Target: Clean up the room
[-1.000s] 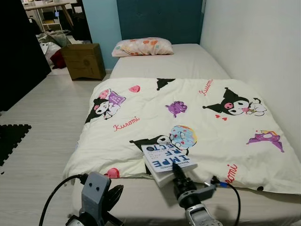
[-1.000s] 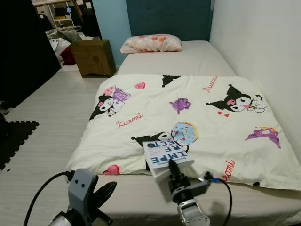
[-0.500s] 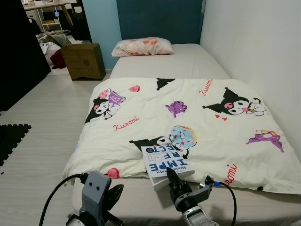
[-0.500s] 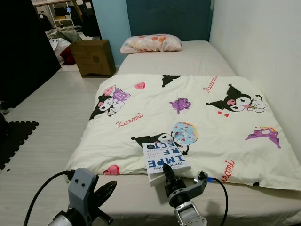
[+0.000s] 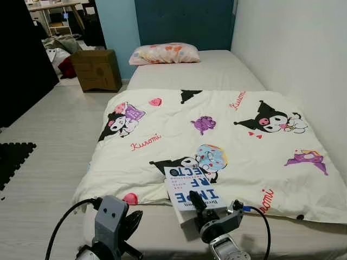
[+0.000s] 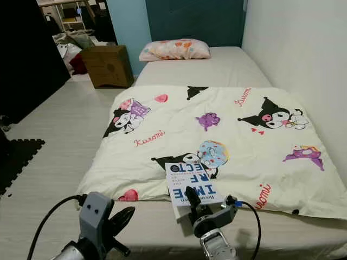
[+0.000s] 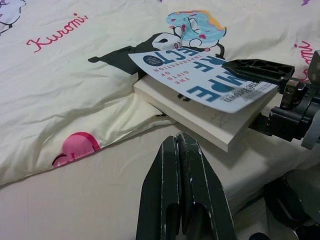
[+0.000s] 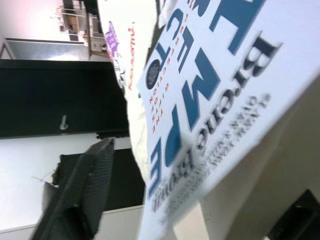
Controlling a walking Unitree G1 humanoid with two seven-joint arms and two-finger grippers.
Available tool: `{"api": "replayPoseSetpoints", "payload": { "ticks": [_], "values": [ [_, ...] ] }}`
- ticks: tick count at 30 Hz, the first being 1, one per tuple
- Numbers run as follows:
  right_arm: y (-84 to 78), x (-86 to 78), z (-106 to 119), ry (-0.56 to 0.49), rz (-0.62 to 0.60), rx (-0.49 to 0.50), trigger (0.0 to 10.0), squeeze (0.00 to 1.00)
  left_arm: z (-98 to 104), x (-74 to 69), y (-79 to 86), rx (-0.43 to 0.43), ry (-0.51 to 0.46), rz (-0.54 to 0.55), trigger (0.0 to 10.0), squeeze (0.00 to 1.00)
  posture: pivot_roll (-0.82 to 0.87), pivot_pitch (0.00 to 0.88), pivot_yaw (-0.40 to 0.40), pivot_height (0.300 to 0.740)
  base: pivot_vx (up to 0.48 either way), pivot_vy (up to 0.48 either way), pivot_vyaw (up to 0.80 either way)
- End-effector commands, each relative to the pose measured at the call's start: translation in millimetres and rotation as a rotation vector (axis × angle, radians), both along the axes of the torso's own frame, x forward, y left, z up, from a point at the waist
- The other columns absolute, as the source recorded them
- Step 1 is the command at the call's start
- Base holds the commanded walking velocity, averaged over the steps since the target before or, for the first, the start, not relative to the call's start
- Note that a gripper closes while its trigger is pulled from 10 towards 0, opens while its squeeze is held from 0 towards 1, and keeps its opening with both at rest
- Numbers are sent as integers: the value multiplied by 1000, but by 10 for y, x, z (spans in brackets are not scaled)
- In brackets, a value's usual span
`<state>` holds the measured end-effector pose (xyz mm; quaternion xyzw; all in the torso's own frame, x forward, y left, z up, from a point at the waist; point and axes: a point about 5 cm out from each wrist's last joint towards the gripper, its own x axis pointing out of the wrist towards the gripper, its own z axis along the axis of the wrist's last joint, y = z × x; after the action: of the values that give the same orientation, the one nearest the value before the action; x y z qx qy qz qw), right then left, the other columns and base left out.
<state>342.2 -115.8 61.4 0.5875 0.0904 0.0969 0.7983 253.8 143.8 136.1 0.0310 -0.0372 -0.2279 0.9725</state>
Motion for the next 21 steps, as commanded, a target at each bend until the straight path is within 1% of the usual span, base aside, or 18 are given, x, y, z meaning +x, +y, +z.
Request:
{"api": "replayPoseSetpoints", "payload": {
  "ticks": [1,7,10,11,21],
  "values": [
    [61,-17,-34,23,24,-26,10000,0,-75,-25,39,24,32,10,10000,0,59,289,65,577,0,0,0],
    [54,-13,-37,32,14,-38,10000,0,-78,-15,41,30,29,12,10000,0,57,285,69,577,0,0,0],
    [53,-7,-28,29,6,-25,10000,0,-75,-7,39,32,28,12,10000,0,57,284,71,577,0,0,0],
    [46,-4,-29,36,-3,-12,0,0,-73,-2,35,31,27,13,10000,0,58,285,71,577,0,0,0],
    [47,-6,-26,29,-4,-11,0,0,-69,4,30,29,26,15,10000,0,57,285,72,577,0,0,0]
  ]
}}
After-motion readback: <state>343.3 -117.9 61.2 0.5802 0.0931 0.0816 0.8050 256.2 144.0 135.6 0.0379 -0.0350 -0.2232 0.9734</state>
